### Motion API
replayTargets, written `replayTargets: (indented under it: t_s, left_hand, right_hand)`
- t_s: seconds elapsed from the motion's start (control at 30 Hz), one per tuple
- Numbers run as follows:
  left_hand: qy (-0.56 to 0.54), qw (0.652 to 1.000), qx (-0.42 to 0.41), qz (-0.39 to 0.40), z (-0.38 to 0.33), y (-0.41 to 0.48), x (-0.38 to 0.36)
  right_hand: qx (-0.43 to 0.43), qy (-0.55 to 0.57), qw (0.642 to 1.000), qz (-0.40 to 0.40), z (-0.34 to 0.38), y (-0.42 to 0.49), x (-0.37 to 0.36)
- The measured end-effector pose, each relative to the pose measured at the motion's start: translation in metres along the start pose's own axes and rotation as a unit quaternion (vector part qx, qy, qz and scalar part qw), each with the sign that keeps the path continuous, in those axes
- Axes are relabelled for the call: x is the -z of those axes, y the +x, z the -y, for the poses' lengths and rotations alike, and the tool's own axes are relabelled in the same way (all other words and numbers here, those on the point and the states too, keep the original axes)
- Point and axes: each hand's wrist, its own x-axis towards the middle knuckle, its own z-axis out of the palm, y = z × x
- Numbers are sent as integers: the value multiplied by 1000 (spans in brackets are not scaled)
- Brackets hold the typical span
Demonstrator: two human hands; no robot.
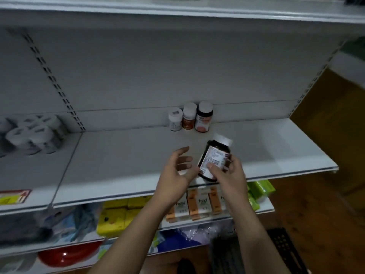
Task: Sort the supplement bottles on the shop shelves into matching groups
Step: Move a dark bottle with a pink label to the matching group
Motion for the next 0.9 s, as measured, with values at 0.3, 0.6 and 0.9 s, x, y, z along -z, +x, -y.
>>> replayTargets:
  t_s: [0.3, 0.6, 0.9]
  left_hand:
    - [-185, 982, -1, -23, 15, -150, 78]
    - [-281, 959, 0, -33, 18, -228, 101]
    - [-274, 960, -44, -25, -13, -243, 74]
  right_hand:
    - [39, 21, 992, 122, 24, -171, -56]
    - [154, -42, 980, 122, 25, -269, -81]
    - [86, 39, 972, 213, 42, -269, -44]
